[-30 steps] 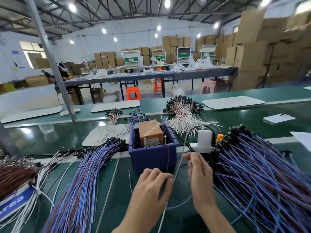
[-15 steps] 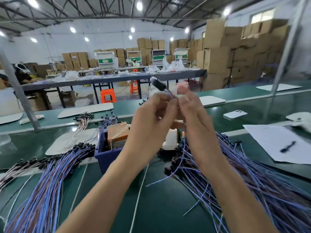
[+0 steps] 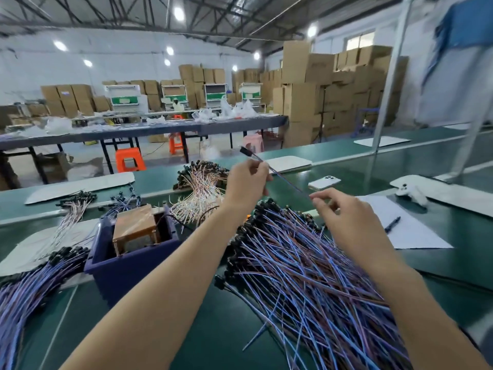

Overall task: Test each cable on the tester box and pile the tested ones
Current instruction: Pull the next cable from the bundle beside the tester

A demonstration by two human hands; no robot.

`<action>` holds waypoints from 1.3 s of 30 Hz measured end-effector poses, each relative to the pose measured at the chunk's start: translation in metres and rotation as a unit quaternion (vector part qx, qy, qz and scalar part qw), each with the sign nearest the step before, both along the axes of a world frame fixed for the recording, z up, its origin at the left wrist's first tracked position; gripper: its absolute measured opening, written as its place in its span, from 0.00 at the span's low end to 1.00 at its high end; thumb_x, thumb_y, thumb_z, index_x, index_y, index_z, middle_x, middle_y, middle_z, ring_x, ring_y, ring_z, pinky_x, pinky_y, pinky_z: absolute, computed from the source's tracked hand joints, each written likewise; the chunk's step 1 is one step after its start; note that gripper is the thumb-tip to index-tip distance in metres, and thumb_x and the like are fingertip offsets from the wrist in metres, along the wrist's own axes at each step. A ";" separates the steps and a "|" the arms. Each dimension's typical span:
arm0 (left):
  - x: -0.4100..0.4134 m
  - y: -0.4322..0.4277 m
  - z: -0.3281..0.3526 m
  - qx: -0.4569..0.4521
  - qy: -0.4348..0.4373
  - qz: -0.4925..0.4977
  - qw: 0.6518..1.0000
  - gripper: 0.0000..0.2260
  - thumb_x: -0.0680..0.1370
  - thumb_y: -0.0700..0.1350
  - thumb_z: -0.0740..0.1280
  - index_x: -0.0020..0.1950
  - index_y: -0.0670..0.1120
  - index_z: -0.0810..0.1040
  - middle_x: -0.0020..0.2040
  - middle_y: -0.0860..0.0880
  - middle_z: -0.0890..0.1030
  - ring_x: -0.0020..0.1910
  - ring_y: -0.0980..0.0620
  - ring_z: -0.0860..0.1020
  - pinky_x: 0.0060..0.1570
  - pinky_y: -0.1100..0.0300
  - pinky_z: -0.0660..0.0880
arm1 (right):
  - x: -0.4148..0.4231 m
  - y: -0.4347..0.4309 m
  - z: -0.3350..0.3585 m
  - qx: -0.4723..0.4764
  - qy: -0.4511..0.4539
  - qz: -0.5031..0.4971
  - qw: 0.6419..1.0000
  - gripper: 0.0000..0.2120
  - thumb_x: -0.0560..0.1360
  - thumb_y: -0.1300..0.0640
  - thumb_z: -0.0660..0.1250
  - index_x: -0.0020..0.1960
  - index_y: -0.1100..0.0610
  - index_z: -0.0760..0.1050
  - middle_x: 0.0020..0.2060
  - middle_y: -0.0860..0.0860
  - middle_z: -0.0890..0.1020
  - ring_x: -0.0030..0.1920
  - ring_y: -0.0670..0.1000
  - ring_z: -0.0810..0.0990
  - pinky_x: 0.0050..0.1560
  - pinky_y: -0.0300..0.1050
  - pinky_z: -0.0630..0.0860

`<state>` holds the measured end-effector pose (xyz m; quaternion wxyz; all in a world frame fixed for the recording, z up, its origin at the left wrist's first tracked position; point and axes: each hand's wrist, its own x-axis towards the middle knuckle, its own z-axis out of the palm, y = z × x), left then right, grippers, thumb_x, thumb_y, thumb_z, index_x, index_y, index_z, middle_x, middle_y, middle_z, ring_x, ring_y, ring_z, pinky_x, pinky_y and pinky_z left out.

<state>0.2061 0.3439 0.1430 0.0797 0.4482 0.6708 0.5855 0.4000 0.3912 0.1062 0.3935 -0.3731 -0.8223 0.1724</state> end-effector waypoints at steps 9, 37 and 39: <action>0.001 0.036 -0.052 -0.218 0.159 -0.011 0.963 0.21 0.85 0.54 0.58 0.46 0.41 0.82 0.41 0.43 0.85 0.40 0.42 0.84 0.49 0.47 0.82 | 0.009 0.021 -0.067 -0.046 -0.202 -0.122 0.971 0.13 0.84 0.47 0.55 0.60 0.46 0.77 0.50 0.50 0.82 0.51 0.55 0.81 0.44 0.48 0.76; -0.239 -0.327 -0.137 -0.269 0.136 0.367 0.880 0.13 0.84 0.47 0.58 0.49 0.42 0.79 0.44 0.43 0.83 0.42 0.42 0.79 0.45 0.49 0.76 | -0.241 -0.173 -0.150 -0.008 -0.125 0.289 0.949 0.12 0.83 0.51 0.58 0.62 0.45 0.76 0.51 0.44 0.80 0.50 0.49 0.79 0.44 0.44 0.70; -0.249 -0.340 -0.147 -0.294 0.134 0.371 0.871 0.11 0.84 0.46 0.59 0.53 0.43 0.79 0.48 0.42 0.83 0.46 0.42 0.80 0.49 0.48 0.76 | -0.245 -0.176 -0.161 -0.055 -0.141 0.306 0.940 0.12 0.83 0.51 0.57 0.62 0.44 0.76 0.50 0.42 0.79 0.48 0.47 0.78 0.43 0.42 0.68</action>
